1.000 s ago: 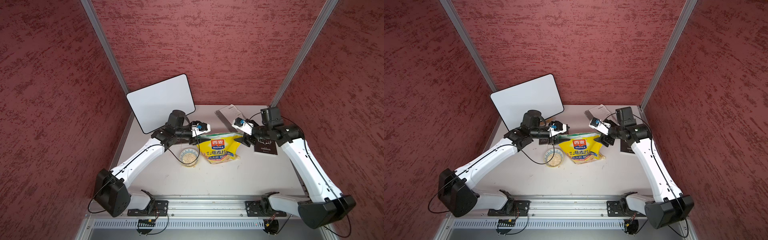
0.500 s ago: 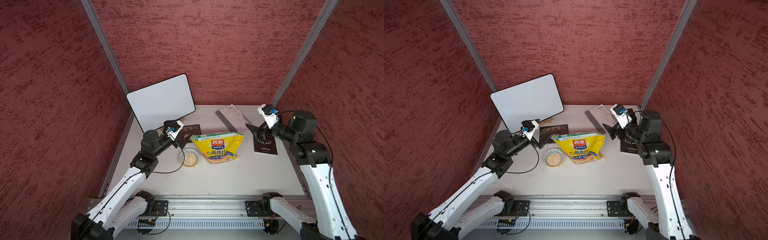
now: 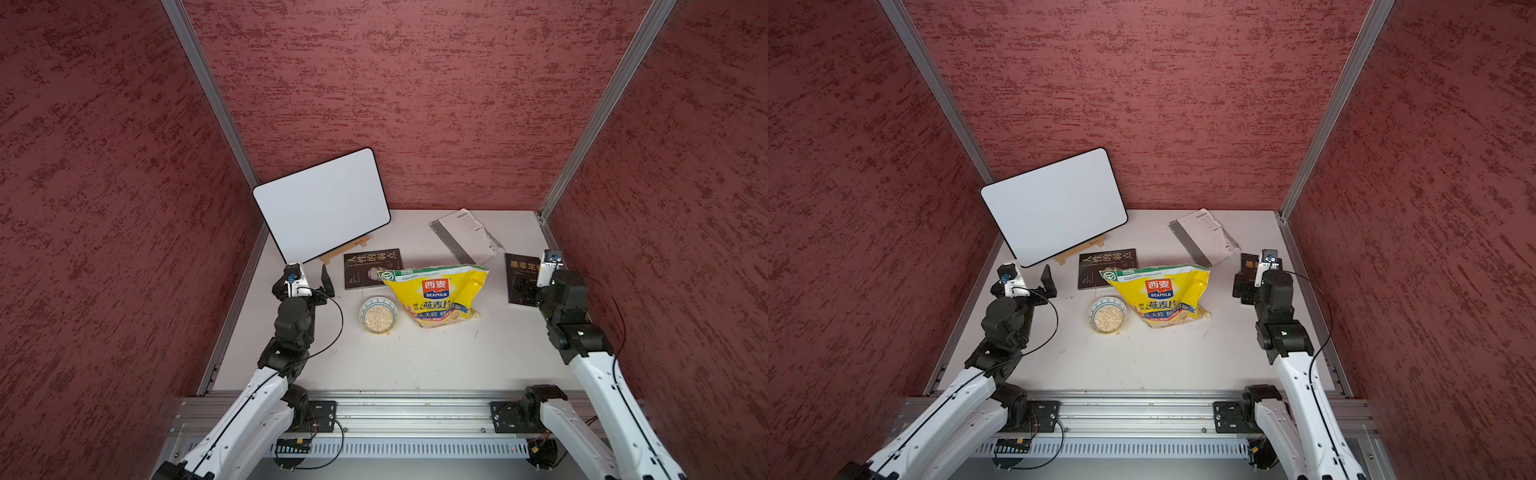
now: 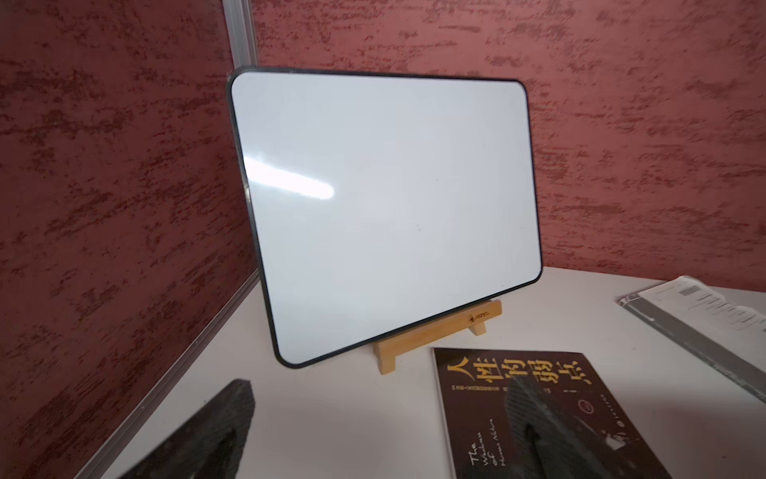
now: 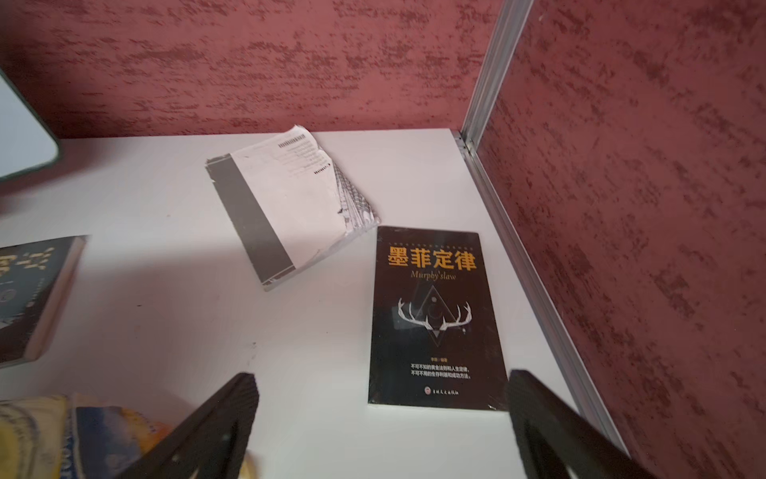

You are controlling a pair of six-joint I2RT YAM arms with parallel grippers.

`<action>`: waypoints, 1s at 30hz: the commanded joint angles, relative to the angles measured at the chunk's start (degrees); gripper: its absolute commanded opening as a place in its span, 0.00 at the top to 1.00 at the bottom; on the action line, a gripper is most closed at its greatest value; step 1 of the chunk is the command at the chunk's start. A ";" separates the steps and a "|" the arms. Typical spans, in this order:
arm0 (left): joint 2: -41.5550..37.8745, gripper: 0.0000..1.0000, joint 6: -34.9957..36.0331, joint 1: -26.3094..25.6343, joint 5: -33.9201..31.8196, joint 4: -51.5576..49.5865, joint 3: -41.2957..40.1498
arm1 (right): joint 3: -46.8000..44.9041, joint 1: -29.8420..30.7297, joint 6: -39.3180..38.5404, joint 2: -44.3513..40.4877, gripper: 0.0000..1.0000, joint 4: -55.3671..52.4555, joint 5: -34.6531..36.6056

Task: Pour the oats into the breakfast bowl
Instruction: Reset both arms

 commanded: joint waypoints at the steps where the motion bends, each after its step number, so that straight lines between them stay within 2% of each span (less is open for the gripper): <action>1: 2.96 0.00 -0.59 1.39 -6.37 5.68 -1.88 | -5.49 -0.27 3.57 1.44 0.01 16.46 4.98; 3: 4.80 0.00 -0.22 2.67 -5.33 8.82 -3.38 | -9.58 -0.19 3.49 3.52 0.01 25.36 4.44; 9: 12.58 0.00 -0.17 8.77 3.80 17.40 -6.05 | -17.87 -0.16 1.00 14.40 0.01 53.68 1.87; 13: 20.40 0.00 -0.53 12.13 10.62 25.57 -6.83 | -18.61 0.24 0.21 24.70 0.01 66.92 -1.60; 16: 25.93 0.00 1.24 13.16 15.14 30.34 -5.85 | -18.65 0.81 -0.56 32.86 0.01 73.56 -2.39; 20: 31.85 0.00 3.78 14.32 20.25 36.95 -4.79 | -20.92 1.67 -2.15 44.89 0.01 89.03 -3.61; 23: 36.60 0.00 2.65 15.62 24.23 40.68 -4.27 | -19.68 1.97 -2.65 44.11 0.01 84.50 -4.36; 27: 48.64 0.00 4.80 15.54 28.33 53.95 -4.46 | -14.50 1.96 -2.30 43.95 0.01 74.15 -3.35; 30: 46.87 0.00 4.58 15.93 30.31 49.36 -3.60 | -13.06 1.75 -1.11 43.82 0.01 71.73 -2.00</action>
